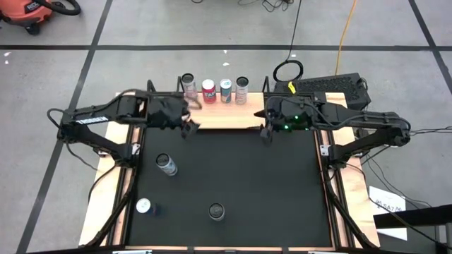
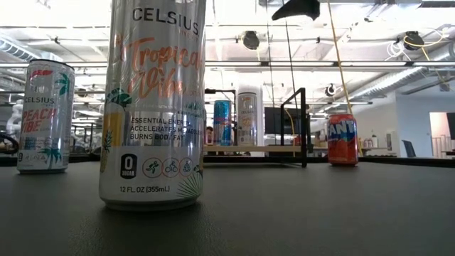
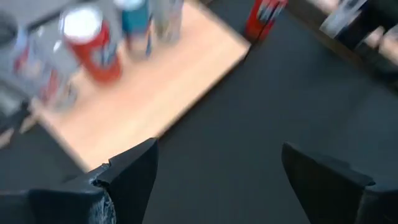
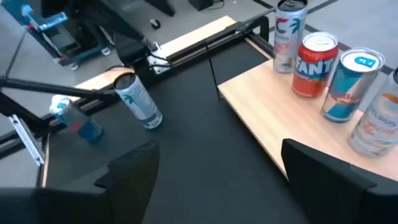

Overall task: Place canned beverage on shelf
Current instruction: Put the white-pink soda can aligned with the other white-pink soda cans on the shelf

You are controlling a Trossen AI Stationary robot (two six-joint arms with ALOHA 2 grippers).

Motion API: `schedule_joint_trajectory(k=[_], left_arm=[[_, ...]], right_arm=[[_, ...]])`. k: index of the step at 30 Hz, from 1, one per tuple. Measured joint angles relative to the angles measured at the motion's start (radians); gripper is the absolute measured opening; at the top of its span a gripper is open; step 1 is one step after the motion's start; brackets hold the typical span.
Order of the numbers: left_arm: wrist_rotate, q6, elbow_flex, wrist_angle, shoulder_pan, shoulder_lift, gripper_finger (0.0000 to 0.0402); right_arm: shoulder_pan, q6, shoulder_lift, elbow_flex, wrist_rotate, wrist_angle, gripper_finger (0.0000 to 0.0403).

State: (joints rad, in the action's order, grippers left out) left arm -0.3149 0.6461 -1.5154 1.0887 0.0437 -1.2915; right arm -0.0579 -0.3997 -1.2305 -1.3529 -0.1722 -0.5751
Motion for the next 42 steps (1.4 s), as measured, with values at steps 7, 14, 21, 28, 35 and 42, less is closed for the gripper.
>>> schedule_joint_trajectory(k=[7, 14, 21, 28, 35, 42], left_arm=[[-0.052, 0.266, 0.001, 0.265, -0.174, -0.008, 0.0341], [0.006, 0.444, 0.074, 0.348, -0.291, 0.016, 0.0341], [0.09, 0.543, 0.234, 0.351, -0.328, 0.048, 0.0341], [0.136, 0.503, 0.279, 0.332, -0.33, 0.059, 0.0341], [0.142, 0.419, 0.28, 0.334, -0.33, 0.058, 0.0341], [0.149, 0.413, 0.28, 0.334, -0.33, 0.058, 0.0341]], right_arm=[[0.046, -0.008, -0.018, 0.0, -0.007, 0.001, 0.0325], [0.064, -0.032, -0.032, 0.0, -0.007, 0.007, 0.0325], [0.075, -0.062, -0.035, 0.0, -0.006, 0.021, 0.0325], [0.081, -0.076, -0.036, 0.0, -0.006, 0.026, 0.0325], [0.081, -0.086, -0.037, 0.0, -0.006, 0.025, 0.0325], [0.087, -0.089, -0.037, 0.0, -0.006, 0.024, 0.0325]])
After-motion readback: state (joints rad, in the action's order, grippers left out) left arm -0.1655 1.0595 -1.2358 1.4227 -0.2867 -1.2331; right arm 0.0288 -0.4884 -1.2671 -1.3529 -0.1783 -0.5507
